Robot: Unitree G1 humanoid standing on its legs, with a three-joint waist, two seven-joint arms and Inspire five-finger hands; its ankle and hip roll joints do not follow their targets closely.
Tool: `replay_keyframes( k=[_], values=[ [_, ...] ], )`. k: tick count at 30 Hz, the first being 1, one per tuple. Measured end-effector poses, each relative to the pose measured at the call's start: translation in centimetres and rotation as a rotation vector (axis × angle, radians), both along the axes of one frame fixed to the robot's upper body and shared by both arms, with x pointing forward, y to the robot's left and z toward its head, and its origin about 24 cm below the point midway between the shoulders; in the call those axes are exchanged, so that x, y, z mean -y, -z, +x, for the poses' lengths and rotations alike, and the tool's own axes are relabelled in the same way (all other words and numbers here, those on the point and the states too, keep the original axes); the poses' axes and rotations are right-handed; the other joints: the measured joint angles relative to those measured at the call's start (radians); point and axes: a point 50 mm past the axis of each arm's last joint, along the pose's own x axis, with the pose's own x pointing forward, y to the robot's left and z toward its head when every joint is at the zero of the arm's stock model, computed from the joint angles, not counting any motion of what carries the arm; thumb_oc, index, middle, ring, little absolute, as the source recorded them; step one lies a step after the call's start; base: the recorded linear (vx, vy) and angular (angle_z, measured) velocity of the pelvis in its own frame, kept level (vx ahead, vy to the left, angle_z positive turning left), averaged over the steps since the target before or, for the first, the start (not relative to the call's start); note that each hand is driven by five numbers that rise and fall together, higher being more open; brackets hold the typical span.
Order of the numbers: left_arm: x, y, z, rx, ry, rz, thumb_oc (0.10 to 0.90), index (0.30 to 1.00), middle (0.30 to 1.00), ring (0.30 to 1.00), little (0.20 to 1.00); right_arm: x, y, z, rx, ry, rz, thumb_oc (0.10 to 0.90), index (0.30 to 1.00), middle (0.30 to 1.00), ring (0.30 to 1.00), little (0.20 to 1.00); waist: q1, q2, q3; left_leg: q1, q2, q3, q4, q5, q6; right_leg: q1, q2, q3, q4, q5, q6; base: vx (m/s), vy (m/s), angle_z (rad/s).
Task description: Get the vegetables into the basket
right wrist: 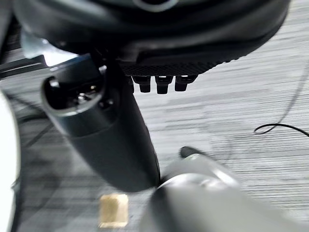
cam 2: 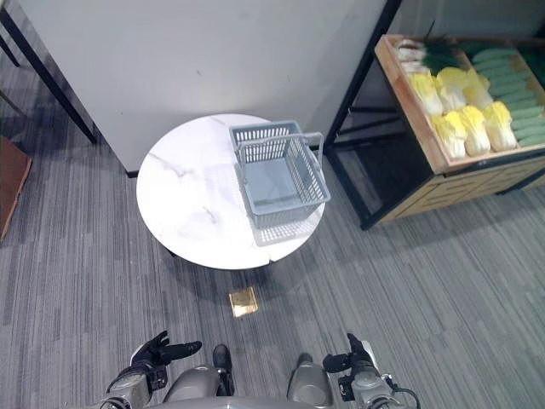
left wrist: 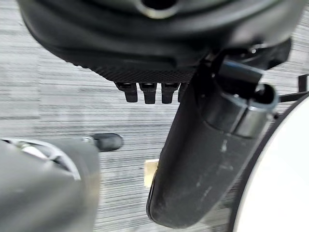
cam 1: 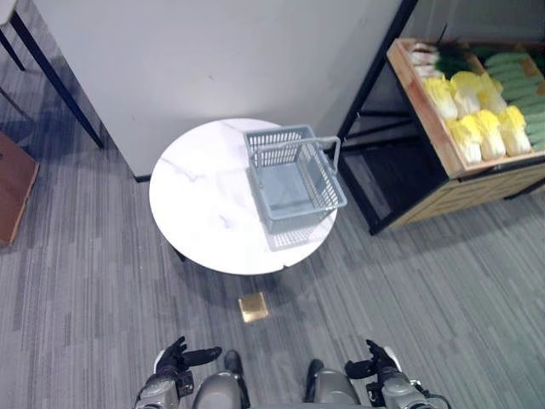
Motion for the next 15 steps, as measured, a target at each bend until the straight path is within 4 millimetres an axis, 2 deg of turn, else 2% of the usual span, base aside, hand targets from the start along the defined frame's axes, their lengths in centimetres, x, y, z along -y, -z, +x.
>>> replay_keyframes(
  k=[1,2,3,5,6,7,9,10,12,13,14,15],
  values=[
    [0.0,0.1,-0.2,-0.006,-0.002,-0.001,0.900,1.000,1.000,1.000,1.000,0.0,0.0,0.1,0.006,0.001,0.001,0.900,1.000,1.000,1.000,1.000,0.000,0.007,0.003,0.010,-0.001,0.000,-0.012,0.011,0.004,-0.019,-0.005,-0.007,0.016,-0.020,0.008,0.14,-0.038,0.12],
    [0.2,0.4,-1.1,-0.032,-0.006,-0.007,0.900,1.000,1.000,1.000,1.000,-0.1,-0.1,0.0,0.019,-0.003,0.007,0.900,1.000,1.000,1.000,1.000,-0.016,0.027,-0.020,0.038,-0.001,-0.016,-0.057,0.026,-0.007,-0.030,-0.009,-0.044,-0.036,-0.049,0.025,0.16,-0.086,0.27],
    [0.1,0.4,-1.4,-0.039,-0.008,-0.004,0.900,1.000,1.000,1.000,1.000,-0.3,0.1,-0.3,0.013,-0.003,0.010,0.900,1.000,1.000,1.000,1.000,-0.017,0.023,-0.028,0.044,-0.003,-0.016,-0.065,0.043,-0.003,-0.029,-0.009,-0.056,-0.085,-0.046,0.028,0.12,-0.071,0.39],
    [0.0,0.4,-1.3,-0.039,-0.001,0.000,0.900,1.000,1.000,1.000,1.000,-0.6,0.1,-0.1,0.022,0.000,0.021,0.900,1.000,1.000,1.000,1.000,-0.018,0.008,-0.034,0.054,-0.012,-0.042,-0.069,0.037,-0.008,-0.058,-0.010,-0.063,-0.102,-0.040,0.036,0.16,-0.097,0.29],
    [-0.1,0.5,-1.7,-0.047,-0.004,0.003,0.900,1.000,1.000,1.000,1.000,-0.8,0.1,-0.1,0.018,-0.003,0.026,0.900,1.000,1.000,1.000,1.000,-0.018,0.006,-0.036,0.061,-0.013,-0.050,-0.075,0.042,-0.008,-0.050,0.000,-0.075,-0.183,-0.026,0.052,0.33,-0.145,0.45],
    [0.1,0.7,-2.2,-0.071,-0.004,-0.003,0.900,1.000,1.000,1.000,1.000,-1.0,0.1,-0.1,0.022,-0.005,0.031,0.900,1.000,1.000,1.000,1.000,-0.031,0.010,-0.033,0.075,-0.017,-0.088,-0.076,0.036,-0.015,-0.041,0.026,-0.049,-0.276,-0.007,0.055,0.24,-0.089,0.48],
    [0.3,1.0,-3.0,-0.095,-0.001,-0.010,0.900,1.000,1.000,1.000,1.000,-1.2,0.1,-0.1,0.023,0.003,0.044,0.900,1.000,1.000,1.000,1.000,-0.045,0.025,-0.023,0.106,-0.009,-0.111,-0.080,0.030,-0.022,-0.036,0.071,0.064,-0.300,-0.003,0.049,0.20,-0.102,0.56],
    [0.5,1.2,-3.6,-0.111,-0.004,-0.020,0.900,1.000,1.000,1.000,1.000,-1.5,0.1,0.1,0.035,0.003,0.056,0.900,1.000,1.000,1.000,1.000,-0.056,0.025,-0.023,0.120,-0.009,-0.126,-0.079,0.029,-0.024,-0.027,0.080,0.072,-0.304,0.007,0.039,0.13,-0.148,0.58],
    [0.5,1.2,-4.0,-0.118,-0.002,-0.025,0.900,1.000,1.000,1.000,1.000,-1.9,0.2,-0.1,0.023,-0.007,0.064,0.900,1.000,1.000,1.000,1.000,-0.045,0.017,-0.027,0.149,-0.013,-0.148,-0.078,0.015,-0.050,-0.009,0.086,0.059,-0.316,0.030,0.025,0.10,-0.226,0.54],
    [-0.1,1.1,-4.3,-0.121,-0.006,-0.012,0.900,1.000,1.000,1.000,1.000,-2.1,0.5,-0.9,-0.013,-0.023,0.068,0.900,1.000,1.000,1.000,1.000,-0.022,-0.010,-0.046,0.176,-0.014,-0.172,-0.063,-0.014,-0.089,0.029,0.089,0.038,-0.338,0.061,0.013,0.08,-0.207,0.45],
    [0.5,1.4,-4.8,-0.131,-0.007,-0.025,0.900,1.000,1.000,1.000,1.000,-1.9,0.5,-0.7,-0.010,-0.025,0.062,0.900,1.000,1.000,1.000,1.000,-0.016,0.021,-0.051,0.151,0.022,-0.169,-0.031,-0.023,-0.102,0.038,0.119,0.023,-0.342,0.050,0.007,0.07,-0.217,0.43],
    [0.8,1.4,-4.8,-0.129,-0.005,-0.035,0.900,1.000,1.000,1.000,1.000,-1.6,0.4,-0.6,-0.005,-0.026,0.059,0.900,1.000,1.000,1.000,1.000,-0.019,0.039,-0.052,0.144,0.047,-0.172,-0.016,-0.036,-0.119,0.047,0.139,0.004,-0.359,0.044,0.001,0.04,-0.125,0.25]
  ],
)
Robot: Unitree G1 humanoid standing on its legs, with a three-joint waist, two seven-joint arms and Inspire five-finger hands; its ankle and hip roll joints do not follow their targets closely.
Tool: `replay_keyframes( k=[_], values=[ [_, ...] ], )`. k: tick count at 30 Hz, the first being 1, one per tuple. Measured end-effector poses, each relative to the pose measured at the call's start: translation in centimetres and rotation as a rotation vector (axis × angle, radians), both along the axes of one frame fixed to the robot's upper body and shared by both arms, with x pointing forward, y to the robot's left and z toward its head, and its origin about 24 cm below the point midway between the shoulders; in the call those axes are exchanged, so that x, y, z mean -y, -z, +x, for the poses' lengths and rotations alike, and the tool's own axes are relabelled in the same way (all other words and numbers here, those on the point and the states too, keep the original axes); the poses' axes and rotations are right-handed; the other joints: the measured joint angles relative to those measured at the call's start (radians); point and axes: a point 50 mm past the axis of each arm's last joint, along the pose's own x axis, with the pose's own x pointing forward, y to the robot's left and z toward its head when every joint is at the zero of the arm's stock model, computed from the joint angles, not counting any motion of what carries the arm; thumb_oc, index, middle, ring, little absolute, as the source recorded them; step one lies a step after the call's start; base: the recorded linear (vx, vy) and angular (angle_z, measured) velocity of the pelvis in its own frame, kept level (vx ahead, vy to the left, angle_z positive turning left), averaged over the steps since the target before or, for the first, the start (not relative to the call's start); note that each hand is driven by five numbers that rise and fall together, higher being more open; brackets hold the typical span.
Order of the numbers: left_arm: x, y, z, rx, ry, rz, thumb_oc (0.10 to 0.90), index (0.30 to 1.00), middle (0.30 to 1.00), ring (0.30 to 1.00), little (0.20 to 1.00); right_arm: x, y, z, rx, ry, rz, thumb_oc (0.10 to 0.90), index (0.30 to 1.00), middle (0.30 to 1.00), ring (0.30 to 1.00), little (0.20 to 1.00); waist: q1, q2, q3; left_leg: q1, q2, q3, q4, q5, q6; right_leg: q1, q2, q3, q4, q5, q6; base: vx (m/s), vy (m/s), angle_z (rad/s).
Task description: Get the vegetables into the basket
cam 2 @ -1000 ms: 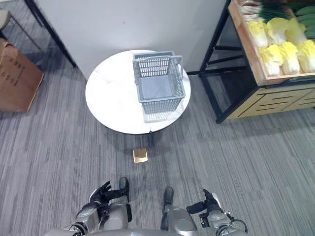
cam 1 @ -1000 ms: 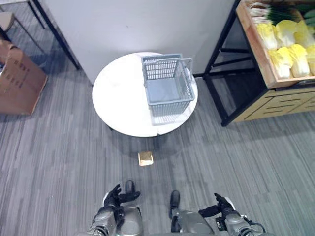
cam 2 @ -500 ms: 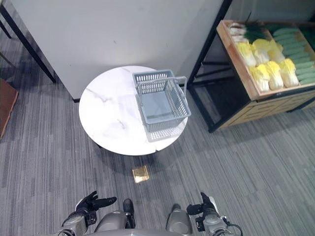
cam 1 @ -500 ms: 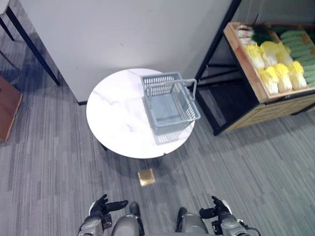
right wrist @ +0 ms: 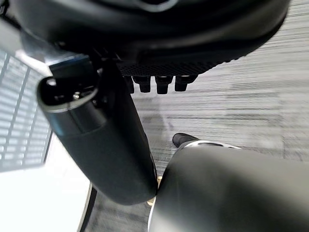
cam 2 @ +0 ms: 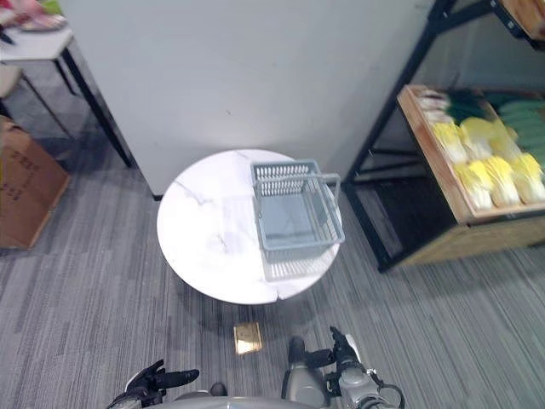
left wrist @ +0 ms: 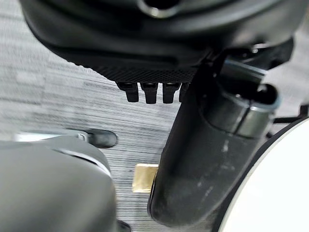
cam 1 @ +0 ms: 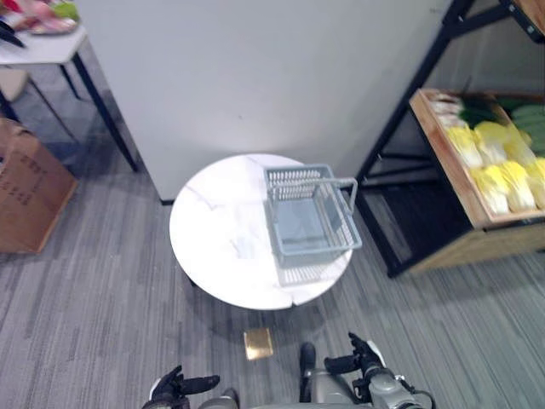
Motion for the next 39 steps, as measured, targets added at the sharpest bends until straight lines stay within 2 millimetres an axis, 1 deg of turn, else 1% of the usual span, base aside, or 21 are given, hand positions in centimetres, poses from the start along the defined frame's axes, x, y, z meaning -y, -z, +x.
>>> replay_keyframes(
  k=[2,5,8,10,11,12,13,14,15,18,20,21,22,23,24,25,26,28,30,35,39],
  values=[
    [0.2,0.1,0.0,-0.003,0.001,-0.011,0.900,1.000,1.000,1.000,1.000,0.2,0.0,0.0,-0.006,-0.008,-0.005,0.900,1.000,1.000,1.000,1.000,0.011,0.015,0.000,-0.024,0.043,0.000,0.035,0.000,-0.011,0.014,0.042,-0.024,-0.025,0.013,-0.037,0.04,-0.204,0.18],
    [0.1,0.0,0.0,-0.003,0.000,-0.011,0.900,1.000,1.000,1.000,1.000,0.8,0.0,-0.4,-0.016,0.006,-0.015,0.900,1.000,1.000,1.000,1.000,0.009,0.017,0.001,-0.028,0.082,-0.007,0.054,0.017,-0.037,0.043,0.078,-0.057,-0.042,-0.002,-0.063,0.02,-0.168,0.21],
    [0.2,0.0,0.3,0.008,0.003,-0.013,0.900,1.000,1.000,1.000,1.000,2.2,-0.3,-0.3,-0.012,0.011,-0.053,0.900,1.000,1.000,1.000,1.000,0.013,0.028,0.008,-0.051,0.109,-0.014,0.073,0.032,-0.059,0.043,0.104,-0.073,-0.044,-0.018,-0.076,-0.05,-0.151,0.12],
    [0.1,-0.1,0.9,0.022,0.008,-0.010,0.900,1.000,1.000,1.000,1.000,2.7,-0.4,-0.3,-0.008,0.015,-0.068,0.900,1.000,1.000,1.000,1.000,0.012,0.024,0.013,-0.090,0.112,-0.048,0.124,0.049,-0.082,0.035,0.106,-0.085,-0.041,-0.024,-0.080,-0.03,-0.048,0.25],
    [-0.1,-0.4,1.8,0.045,0.014,-0.001,0.900,1.000,1.000,1.000,1.000,2.9,-0.4,-0.4,-0.012,0.017,-0.076,0.900,1.000,1.000,1.000,1.000,0.014,0.007,0.027,-0.133,0.107,-0.067,0.170,0.066,-0.102,0.031,0.092,-0.094,-0.048,-0.033,-0.091,0.00,0.020,0.32],
    [-0.2,-0.5,2.0,0.051,0.015,0.000,0.900,1.000,1.000,1.000,1.000,3.1,-0.4,-0.5,-0.015,0.019,-0.082,0.900,1.000,1.000,1.000,1.000,0.013,0.002,0.029,-0.140,0.113,-0.056,0.154,0.065,-0.105,0.034,0.085,-0.102,-0.058,-0.033,-0.091,0.02,0.054,0.44],
    [-0.1,-0.5,2.2,0.058,0.018,-0.001,0.900,1.000,1.000,1.000,1.000,3.4,-0.4,-0.8,-0.020,0.023,-0.091,0.900,1.000,1.000,1.000,1.000,0.003,-0.004,0.032,-0.139,0.117,-0.029,0.089,0.070,-0.107,0.038,0.086,-0.111,-0.078,-0.033,-0.091,0.03,0.045,0.37],
    [0.0,-0.5,2.4,0.065,0.021,-0.004,0.900,1.000,1.000,1.000,1.000,3.7,-0.4,-0.8,-0.020,0.027,-0.101,0.900,1.000,1.000,1.000,1.000,0.004,-0.002,0.034,-0.130,0.114,-0.024,0.026,0.078,-0.099,0.030,0.081,-0.109,-0.077,-0.033,-0.091,0.05,0.085,0.29],
    [0.2,-0.7,3.0,0.084,0.027,-0.006,0.900,1.000,1.000,1.000,1.000,4.0,-0.5,-0.8,-0.019,0.030,-0.110,0.900,1.000,1.000,1.000,1.000,0.003,-0.003,0.040,-0.139,0.113,-0.025,0.000,0.087,-0.090,0.018,0.081,-0.105,-0.075,-0.033,-0.091,0.05,0.157,-0.05],
    [0.2,-0.6,2.8,0.075,0.027,-0.005,0.900,1.000,1.000,1.000,1.000,4.2,-0.7,-0.5,-0.003,0.035,-0.121,0.900,1.000,1.000,1.000,1.000,-0.001,0.006,0.040,-0.111,0.086,-0.024,-0.059,0.084,-0.076,-0.012,0.085,-0.076,-0.070,-0.023,-0.077,0.03,0.164,-0.32],
    [-0.2,-0.6,2.5,0.067,0.022,0.004,0.900,1.000,1.000,1.000,1.000,3.9,-0.7,-0.2,0.015,0.050,-0.109,0.900,1.000,1.000,1.000,1.000,-0.008,-0.010,0.048,-0.094,0.053,0.002,-0.089,0.117,-0.040,-0.025,0.070,-0.046,-0.077,-0.019,-0.068,0.02,0.207,-0.52],
    [-0.2,-0.6,2.6,0.068,0.022,0.004,0.900,1.000,1.000,1.000,1.000,3.9,-0.7,-0.2,0.014,0.052,-0.109,0.900,1.000,1.000,1.000,1.000,-0.008,-0.012,0.049,-0.089,0.044,0.013,-0.096,0.123,-0.032,-0.026,0.061,-0.039,-0.082,-0.017,-0.060,0.01,0.211,-0.53],
    [-0.1,-0.6,2.5,0.067,0.024,0.001,0.900,1.000,1.000,1.000,1.000,4.0,-0.7,-0.3,0.013,0.055,-0.113,0.900,1.000,1.000,1.000,1.000,-0.010,-0.007,0.049,-0.081,0.035,0.025,-0.112,0.129,-0.015,-0.024,0.049,-0.034,-0.092,-0.018,-0.041,0.00,0.131,-0.32],
    [0.6,-0.4,2.6,0.068,0.034,-0.012,0.900,1.000,1.000,1.000,1.000,4.1,-0.6,-0.7,0.004,0.064,-0.115,0.900,1.000,1.000,1.000,1.000,-0.012,0.018,0.050,-0.085,0.043,0.036,-0.122,0.145,-0.002,-0.029,0.051,-0.046,-0.075,-0.019,-0.035,0.00,0.184,-0.21],
    [0.9,-0.5,2.7,0.077,0.044,-0.016,0.900,1.000,1.000,1.000,1.000,4.1,-0.4,-1.2,-0.014,0.071,-0.113,0.900,1.000,1.000,1.000,1.000,-0.012,0.033,0.055,-0.085,0.052,0.038,-0.123,0.147,0.002,-0.038,0.050,-0.052,-0.024,-0.017,-0.046,0.00,0.206,-0.07],
    [0.3,-0.6,2.7,0.093,0.056,0.001,0.900,1.000,1.000,1.000,1.000,3.7,0.0,-2.3,-0.051,0.079,-0.106,0.900,1.000,1.000,1.000,1.000,-0.010,0.015,0.036,-0.084,0.029,0.054,-0.130,0.150,0.006,-0.039,0.017,-0.021,0.043,-0.059,-0.012,0.00,0.155,-0.16],
    [0.0,-0.6,2.4,0.079,0.049,0.005,0.900,1.000,1.000,1.000,1.000,3.5,0.1,-2.5,-0.057,0.079,-0.101,0.900,1.000,1.000,1.000,1.000,-0.003,-0.008,0.026,-0.083,0.006,0.065,-0.131,0.153,0.005,-0.030,-0.006,0.000,0.010,-0.036,0.000,0.01,0.142,-0.21],
    [-0.1,-0.4,1.7,0.051,0.044,0.012,0.900,1.000,1.000,1.000,1.000,3.5,-0.1,-2.0,-0.035,0.077,-0.103,0.900,1.000,1.000,1.000,1.000,-0.011,-0.003,0.023,-0.082,0.005,0.073,-0.135,0.157,0.011,-0.011,-0.005,0.003,-0.027,-0.021,0.010,0.01,0.079,-0.16],
    [-0.2,-0.4,1.6,0.048,0.044,0.013,0.900,1.000,1.000,1.000,1.000,3.4,-0.1,-1.8,-0.027,0.072,-0.101,0.900,1.000,1.000,1.000,1.000,-0.011,-0.008,0.022,-0.074,-0.005,0.078,-0.141,0.159,0.014,0.011,-0.009,0.005,-0.067,0.013,0.006,0.03,0.085,-0.04],
    [-0.4,-0.5,1.5,0.047,0.042,0.017,0.900,1.000,1.000,1.000,1.000,3.3,-0.7,-0.3,0.047,0.052,-0.129,0.900,1.000,1.000,1.000,1.000,-0.010,-0.019,0.015,-0.060,-0.007,0.079,-0.154,0.157,0.015,0.030,-0.007,0.003,-0.091,0.039,0.003,0.01,0.012,0.00],
    [-0.5,-0.4,1.2,0.046,0.036,0.016,0.900,1.000,1.000,1.000,1.000,5.2,-2.6,2.3,0.181,0.071,-0.210,0.900,1.000,1.000,1.000,1.000,-0.012,-0.021,0.016,-0.050,-0.007,0.084,-0.169,0.158,0.012,0.036,-0.004,0.006,-0.103,0.043,0.005,0.01,-0.006,-0.03]
  ],
)
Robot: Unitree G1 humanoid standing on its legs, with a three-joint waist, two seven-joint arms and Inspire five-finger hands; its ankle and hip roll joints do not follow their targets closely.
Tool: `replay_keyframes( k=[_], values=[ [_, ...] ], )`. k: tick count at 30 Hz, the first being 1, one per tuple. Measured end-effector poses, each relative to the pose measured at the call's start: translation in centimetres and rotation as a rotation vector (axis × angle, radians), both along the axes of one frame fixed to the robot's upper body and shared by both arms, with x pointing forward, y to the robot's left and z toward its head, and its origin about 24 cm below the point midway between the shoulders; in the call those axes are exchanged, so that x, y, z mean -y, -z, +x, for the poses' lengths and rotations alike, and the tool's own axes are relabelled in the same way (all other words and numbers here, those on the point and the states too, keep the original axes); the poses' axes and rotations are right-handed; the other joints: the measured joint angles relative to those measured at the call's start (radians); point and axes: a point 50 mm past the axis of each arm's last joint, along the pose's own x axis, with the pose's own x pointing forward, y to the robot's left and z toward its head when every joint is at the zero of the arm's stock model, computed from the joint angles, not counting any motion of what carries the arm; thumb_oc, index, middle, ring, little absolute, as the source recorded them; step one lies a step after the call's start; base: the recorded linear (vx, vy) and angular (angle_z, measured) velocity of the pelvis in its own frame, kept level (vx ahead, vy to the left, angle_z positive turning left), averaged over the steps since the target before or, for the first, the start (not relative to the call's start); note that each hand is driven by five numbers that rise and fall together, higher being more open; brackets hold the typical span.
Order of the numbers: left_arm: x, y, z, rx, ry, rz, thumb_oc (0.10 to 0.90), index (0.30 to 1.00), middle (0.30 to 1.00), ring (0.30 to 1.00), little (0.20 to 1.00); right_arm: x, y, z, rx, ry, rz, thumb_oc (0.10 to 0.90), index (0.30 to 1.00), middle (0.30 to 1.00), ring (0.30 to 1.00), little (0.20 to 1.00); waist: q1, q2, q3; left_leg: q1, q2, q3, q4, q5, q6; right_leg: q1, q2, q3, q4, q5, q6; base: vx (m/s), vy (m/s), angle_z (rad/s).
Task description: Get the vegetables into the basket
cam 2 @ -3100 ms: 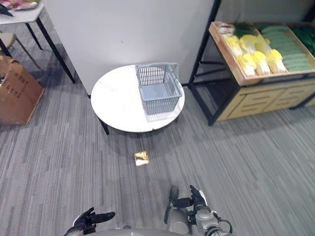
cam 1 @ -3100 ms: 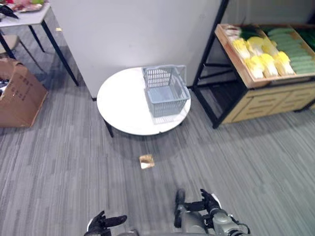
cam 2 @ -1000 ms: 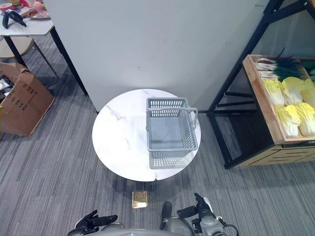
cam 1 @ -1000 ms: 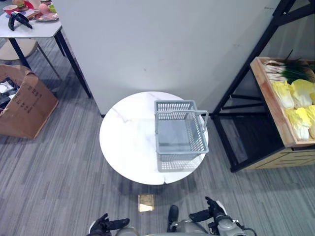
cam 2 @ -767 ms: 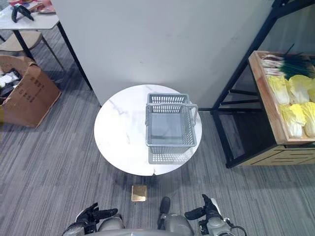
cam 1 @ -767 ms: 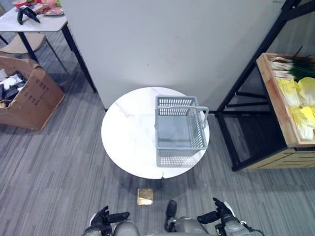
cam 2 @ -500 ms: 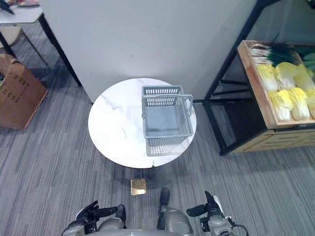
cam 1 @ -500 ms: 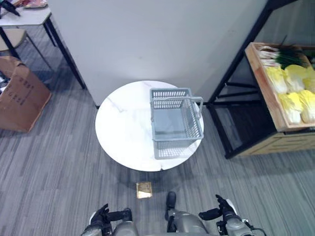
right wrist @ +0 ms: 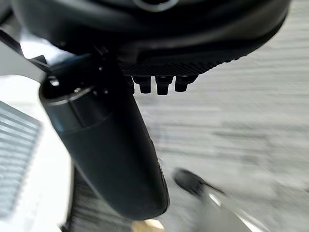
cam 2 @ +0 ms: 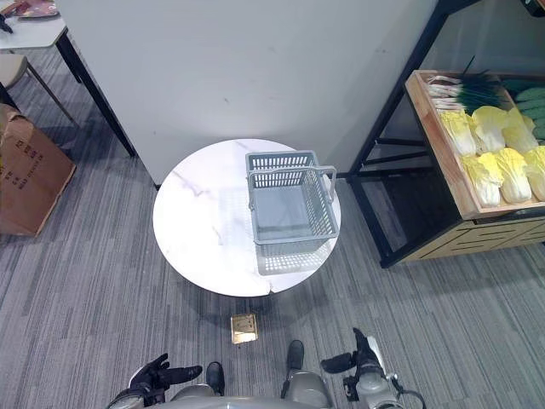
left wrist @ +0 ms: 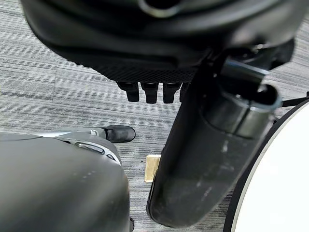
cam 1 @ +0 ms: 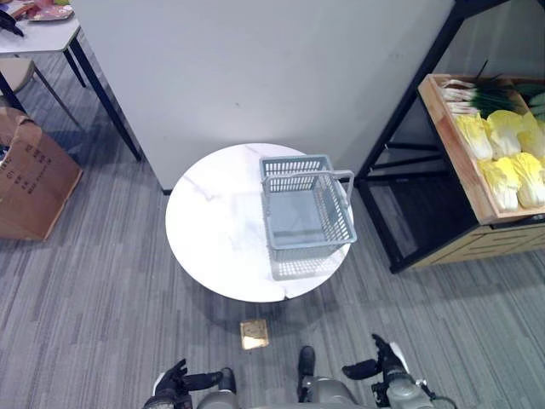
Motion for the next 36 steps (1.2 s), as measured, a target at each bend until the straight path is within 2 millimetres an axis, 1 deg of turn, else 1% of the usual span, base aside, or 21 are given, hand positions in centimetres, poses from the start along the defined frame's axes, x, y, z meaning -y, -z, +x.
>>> replay_keyframes(
  k=[3,4,5,6,7,9,10,14,16,17,19,20,22,23,24,25,26,29,30,32,36],
  values=[
    [-0.1,-0.1,-0.1,0.011,-0.009,-0.002,0.900,1.000,1.000,1.000,1.000,3.0,-3.2,2.9,0.142,-0.019,-0.179,0.900,1.000,1.000,1.000,1.000,-0.003,-0.007,0.004,0.005,0.001,0.003,-0.004,0.002,-0.004,0.007,0.002,0.001,-0.011,0.002,0.002,0.00,-0.004,-0.01],
    [-0.2,-0.1,-0.2,0.011,-0.011,-0.003,0.900,1.000,1.000,1.000,1.000,3.9,-4.7,4.0,0.203,-0.032,-0.238,0.900,1.000,1.000,1.000,1.000,-0.008,-0.008,0.005,0.004,0.001,0.005,-0.004,0.002,-0.005,0.007,0.003,0.002,-0.015,0.005,0.003,0.00,-0.010,-0.05],
    [-0.3,0.0,-0.6,0.007,-0.021,-0.006,0.900,1.000,1.000,1.000,1.000,5.1,-9.3,6.6,0.399,-0.070,-0.366,0.900,1.000,1.000,1.000,1.000,-0.027,-0.008,0.007,-0.001,0.001,0.010,-0.004,0.003,-0.006,0.007,0.004,0.004,-0.033,0.015,0.002,0.01,-0.021,-0.10],
    [-0.3,0.0,-0.7,0.004,-0.028,-0.006,0.900,1.000,1.000,1.000,1.000,5.5,-11.0,7.2,0.481,-0.075,-0.426,0.900,1.000,1.000,1.000,1.000,-0.029,-0.007,0.008,-0.001,0.002,0.014,-0.004,0.004,-0.007,0.007,0.005,0.007,-0.036,0.019,0.000,0.02,-0.043,-0.13],
    [-0.5,0.0,-0.8,0.002,-0.035,-0.004,0.900,1.000,1.000,1.000,1.000,5.7,-13.0,8.6,0.578,-0.070,-0.482,0.900,1.000,1.000,1.000,1.000,-0.030,-0.011,0.007,0.003,0.005,0.018,-0.004,0.004,-0.007,0.010,0.010,0.009,-0.037,0.019,0.000,0.02,-0.053,-0.08],
    [-0.2,-0.1,-0.3,0.023,-0.026,-0.023,0.900,1.000,1.000,1.000,1.000,7.1,-16.8,9.4,0.649,-0.121,-0.656,0.900,1.000,1.000,1.000,1.000,-0.020,-0.009,0.015,0.000,0.009,0.013,-0.008,0.003,-0.012,0.013,0.012,0.004,-0.038,0.018,0.000,0.02,-0.037,0.04],
    [-0.3,-0.1,-0.3,0.026,-0.021,-0.023,0.900,1.000,1.000,1.000,1.000,7.3,-17.5,9.5,0.670,-0.136,-0.710,0.900,1.000,1.000,1.000,1.000,-0.022,-0.009,0.017,0.001,0.009,0.009,-0.008,0.004,-0.013,0.012,0.013,0.002,-0.038,0.018,-0.001,0.02,-0.026,0.09],
    [-0.3,-0.1,-0.3,0.019,-0.005,-0.028,0.900,1.000,1.000,1.000,1.000,7.2,-21.5,11.8,0.772,-0.223,-0.830,0.900,1.000,1.000,1.000,1.000,-0.011,-0.010,0.023,-0.001,0.016,0.003,-0.009,0.006,-0.019,0.014,0.019,-0.003,-0.039,0.014,-0.001,0.02,-0.028,0.02],
    [-0.3,-0.1,-0.3,0.013,0.007,-0.025,0.900,1.000,1.000,1.000,1.000,6.4,-22.3,12.5,0.802,-0.302,-0.832,0.900,1.000,1.000,1.000,1.000,-0.008,-0.008,0.027,-0.001,0.018,0.003,-0.006,0.007,-0.020,0.013,0.021,-0.002,-0.038,0.014,-0.001,0.04,-0.035,0.00],
    [-0.3,-0.1,-0.4,0.005,0.010,-0.027,0.900,1.000,1.000,1.000,1.000,5.5,-22.8,13.0,0.813,-0.388,-0.829,0.900,1.000,1.000,1.000,1.000,0.003,-0.005,0.029,-0.005,0.019,-0.001,-0.005,0.008,-0.020,0.014,0.021,-0.006,-0.038,0.014,-0.002,0.04,-0.038,0.05],
    [-0.2,0.0,-0.4,0.004,0.011,-0.028,0.900,1.000,1.000,1.000,1.000,4.4,-23.1,13.5,0.827,-0.493,-0.822,0.900,1.000,1.000,1.000,1.000,0.005,-0.002,0.031,-0.004,0.019,-0.007,-0.004,0.010,-0.021,0.014,0.021,-0.011,-0.038,0.014,-0.002,0.03,-0.039,0.10],
    [-0.2,0.0,-0.4,0.003,0.011,-0.029,0.900,1.000,1.000,1.000,1.000,3.1,-23.3,14.2,0.844,-0.564,-0.804,0.900,1.000,1.000,1.000,1.000,0.018,0.001,0.033,-0.011,0.019,-0.010,-0.004,0.013,-0.021,0.015,0.020,-0.019,-0.038,0.014,-0.003,0.01,-0.029,0.09],
    [-0.1,0.0,-0.3,0.003,0.013,-0.030,0.900,1.000,1.000,1.000,1.000,1.1,-23.8,15.6,0.861,-0.657,-0.791,0.900,1.000,1.000,1.000,1.000,0.020,0.004,0.036,-0.011,0.019,-0.016,-0.004,0.014,-0.021,0.015,0.020,-0.024,-0.038,0.014,-0.003,-0.01,-0.027,0.13],
    [0.2,-0.1,0.2,0.019,0.019,-0.034,0.900,1.000,1.000,1.000,1.000,-0.2,-24.4,16.3,0.899,-0.712,-0.775,0.900,1.000,1.000,1.000,1.000,0.047,0.012,0.041,-0.020,0.019,-0.027,-0.004,0.018,-0.021,0.014,0.019,-0.035,-0.038,0.014,-0.003,-0.05,-0.046,0.19],
    [0.3,-0.1,0.3,0.023,0.026,-0.035,0.900,1.000,1.000,1.000,1.000,-0.9,-24.7,16.9,0.911,-0.733,-0.771,0.900,1.000,1.000,1.000,1.000,0.050,0.013,0.042,-0.022,0.020,-0.029,-0.004,0.019,-0.022,0.010,0.020,-0.035,-0.038,0.014,-0.003,-0.07,-0.053,0.26],
    [0.4,-0.1,0.7,0.032,0.035,-0.034,0.900,1.000,1.000,1.000,1.000,-1.8,-25.3,17.7,0.936,-0.764,-0.768,0.900,1.000,1.000,1.000,1.000,0.075,0.019,0.046,-0.038,0.020,-0.038,-0.003,0.026,-0.023,0.006,0.018,-0.048,-0.038,0.014,-0.005,-0.06,-0.040,0.18],
    [0.4,-0.2,0.9,0.037,0.036,-0.030,0.900,1.000,1.000,1.000,1.000,-2.5,-25.6,18.4,0.949,-0.762,-0.757,0.900,1.000,1.000,1.000,1.000,0.077,0.017,0.047,-0.042,0.020,-0.043,-0.001,0.026,-0.024,0.001,0.019,-0.051,-0.038,0.015,-0.005,-0.06,-0.037,0.26],
    [0.7,-0.4,2.0,0.066,0.042,-0.021,0.900,1.000,1.000,1.000,1.000,-3.4,-27.4,21.2,0.981,-0.662,-0.674,0.900,1.000,1.000,1.000,1.000,0.117,0.019,0.055,-0.083,0.020,-0.063,0.006,0.036,-0.025,-0.027,0.020,-0.070,-0.038,0.018,-0.010,-0.06,-0.028,0.20],
    [0.8,-0.5,2.2,0.073,0.046,-0.022,0.900,1.000,1.000,1.000,1.000,-3.3,-27.7,21.4,0.987,-0.645,-0.664,0.900,1.000,1.000,1.000,1.000,0.132,0.019,0.056,-0.093,0.020,-0.067,0.006,0.040,-0.024,-0.033,0.020,-0.076,-0.038,0.019,-0.011,-0.08,-0.033,0.14],
    [0.7,-0.7,2.8,0.091,0.033,-0.013,0.900,1.000,1.000,1.000,1.000,-3.6,-28.8,22.4,1.005,-0.597,-0.623,0.900,1.000,1.000,1.000,1.000,0.144,0.018,0.077,-0.106,0.019,-0.075,0.010,0.041,-0.024,-0.039,0.017,-0.084,-0.038,0.020,-0.011,-0.05,-0.015,0.12],
    [0.8,-1.2,4.3,0.131,0.057,0.001,0.900,1.000,1.000,1.000,1.000,-3.9,-31.2,24.5,0.969,-0.590,-0.702,0.900,1.000,1.000,1.000,1.000,0.149,0.015,0.110,-0.160,0.018,-0.083,0.022,0.046,-0.025,-0.084,0.017,-0.089,-0.037,0.027,-0.018,-0.06,-0.008,0.05]
  ],
)
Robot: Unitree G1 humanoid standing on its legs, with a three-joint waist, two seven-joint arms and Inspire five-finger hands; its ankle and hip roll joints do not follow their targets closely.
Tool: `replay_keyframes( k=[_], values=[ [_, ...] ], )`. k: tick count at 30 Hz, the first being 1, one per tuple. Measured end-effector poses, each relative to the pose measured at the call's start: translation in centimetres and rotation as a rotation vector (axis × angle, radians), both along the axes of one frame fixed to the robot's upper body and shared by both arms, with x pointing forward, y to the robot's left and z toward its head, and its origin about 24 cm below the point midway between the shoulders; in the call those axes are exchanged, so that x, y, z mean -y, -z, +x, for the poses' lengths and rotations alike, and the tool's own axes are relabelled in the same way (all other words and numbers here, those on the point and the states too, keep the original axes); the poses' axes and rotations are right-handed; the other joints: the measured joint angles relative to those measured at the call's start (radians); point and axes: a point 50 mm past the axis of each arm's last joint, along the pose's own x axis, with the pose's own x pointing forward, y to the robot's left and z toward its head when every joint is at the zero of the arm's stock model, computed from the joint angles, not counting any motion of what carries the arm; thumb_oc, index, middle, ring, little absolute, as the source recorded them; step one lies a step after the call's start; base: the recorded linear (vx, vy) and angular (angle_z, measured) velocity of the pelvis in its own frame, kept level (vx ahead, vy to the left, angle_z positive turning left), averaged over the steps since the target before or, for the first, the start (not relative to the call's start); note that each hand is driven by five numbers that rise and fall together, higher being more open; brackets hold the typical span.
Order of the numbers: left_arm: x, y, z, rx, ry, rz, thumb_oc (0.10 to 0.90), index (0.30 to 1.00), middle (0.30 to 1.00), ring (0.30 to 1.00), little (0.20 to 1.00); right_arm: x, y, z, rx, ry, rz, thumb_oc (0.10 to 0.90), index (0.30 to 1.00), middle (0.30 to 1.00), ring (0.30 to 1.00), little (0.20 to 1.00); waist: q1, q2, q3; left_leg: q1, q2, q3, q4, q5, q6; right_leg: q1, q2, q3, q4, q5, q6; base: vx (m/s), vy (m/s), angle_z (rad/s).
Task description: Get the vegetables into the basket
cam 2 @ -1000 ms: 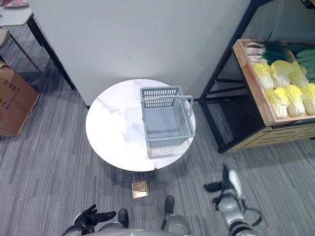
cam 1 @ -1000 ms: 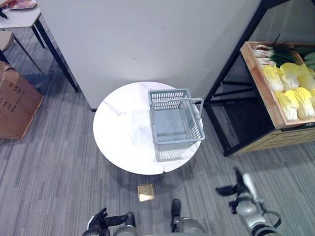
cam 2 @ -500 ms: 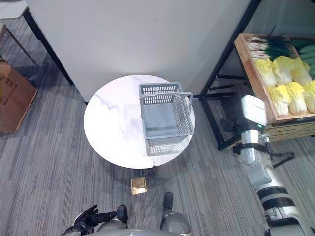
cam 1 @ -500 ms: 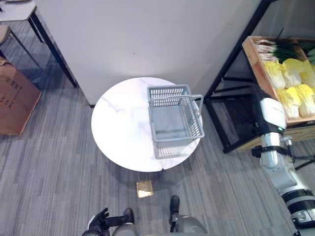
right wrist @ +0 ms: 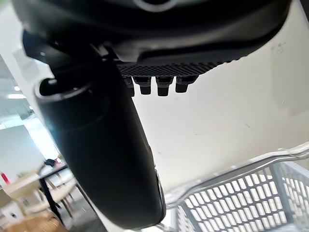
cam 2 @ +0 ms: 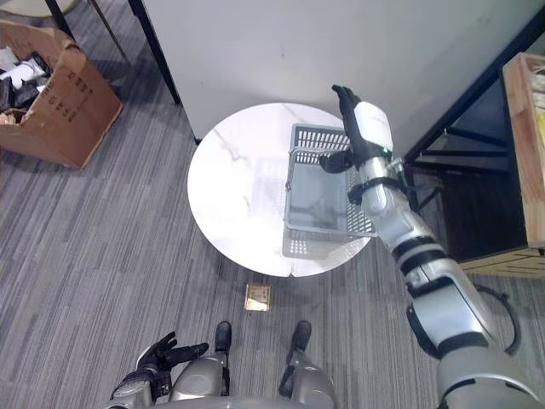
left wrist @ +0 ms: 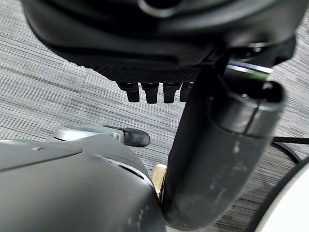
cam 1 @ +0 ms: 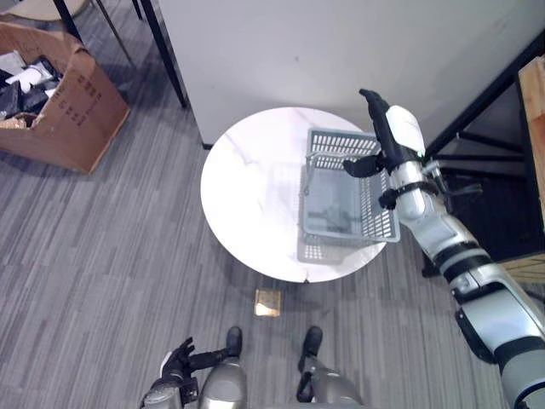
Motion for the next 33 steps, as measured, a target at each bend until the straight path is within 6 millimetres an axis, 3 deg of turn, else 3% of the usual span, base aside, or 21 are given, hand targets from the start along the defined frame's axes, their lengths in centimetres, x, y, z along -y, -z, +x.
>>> replay_keyframes(
  k=[5,10,17,22,27,28,29,33],
  values=[
    [0.2,-0.3,0.9,0.027,-0.005,-0.008,0.900,1.000,1.000,1.000,1.000,0.6,0.5,0.6,-0.059,0.046,-0.046,0.900,1.000,1.000,1.000,1.000,0.010,0.000,0.038,-0.007,0.004,-0.008,0.000,0.000,0.000,-0.003,-0.001,-0.003,0.000,0.000,-0.001,-0.02,0.001,0.04],
    [0.2,-0.4,1.2,0.035,-0.004,-0.009,0.900,1.000,1.000,1.000,1.000,1.5,1.5,0.6,-0.119,0.085,-0.070,0.900,1.000,1.000,1.000,1.000,0.011,0.000,0.039,-0.017,0.001,-0.007,-0.002,0.000,0.000,-0.014,-0.001,-0.003,0.000,0.000,-0.001,0.00,0.000,0.00],
    [0.2,-0.5,1.4,0.047,0.002,-0.006,0.900,1.000,1.000,1.000,1.000,2.7,0.8,0.7,-0.109,0.128,-0.100,0.900,1.000,1.000,1.000,1.000,0.013,0.002,0.047,-0.027,0.001,-0.008,0.000,0.001,-0.001,-0.023,-0.005,-0.002,0.000,0.000,-0.001,0.00,0.000,0.00],
    [0.7,-0.8,2.2,0.081,0.050,-0.005,0.900,1.000,1.000,1.000,1.000,6.2,-0.8,0.0,-0.074,0.221,-0.155,0.900,1.000,1.000,1.000,1.000,0.023,0.017,0.065,-0.051,-0.001,-0.010,0.000,0.004,-0.001,-0.046,-0.007,-0.004,0.000,0.002,-0.003,0.00,0.000,0.00],
    [0.9,-0.9,2.4,0.092,0.051,-0.013,0.900,1.000,1.000,1.000,1.000,8.1,-1.6,-0.5,-0.062,0.285,-0.167,0.900,1.000,1.000,1.000,1.000,0.021,0.036,0.082,-0.052,0.000,-0.010,0.000,0.004,-0.001,-0.047,-0.006,-0.005,0.000,0.002,-0.003,0.00,0.000,0.00],
    [1.1,-0.9,2.5,0.096,0.054,-0.015,0.900,1.000,1.000,1.000,1.000,8.3,-1.7,-0.5,-0.057,0.292,-0.168,0.816,0.882,0.882,0.882,0.882,0.021,0.042,0.085,-0.053,0.000,-0.010,0.000,0.004,-0.001,-0.047,-0.006,-0.005,0.000,0.002,-0.003,0.00,0.000,0.00],
    [1.2,-0.9,2.6,0.097,0.055,-0.017,0.900,1.000,1.000,1.000,1.000,8.4,-1.8,-0.5,-0.051,0.294,-0.167,0.400,0.300,0.300,0.300,0.300,0.022,0.049,0.089,-0.053,0.000,-0.010,0.000,0.004,-0.001,-0.047,-0.006,-0.005,0.000,0.002,-0.003,0.00,0.000,0.00],
    [1.4,-0.9,2.7,0.108,0.057,-0.021,0.900,1.000,1.000,1.000,1.000,8.3,-2.0,-0.6,-0.026,0.293,-0.160,0.400,0.300,0.300,0.300,0.300,0.025,0.074,0.102,-0.068,-0.001,-0.024,0.000,0.009,-0.003,-0.057,-0.007,-0.014,0.000,0.002,-0.004,-0.01,-0.005,0.06]
  ],
)
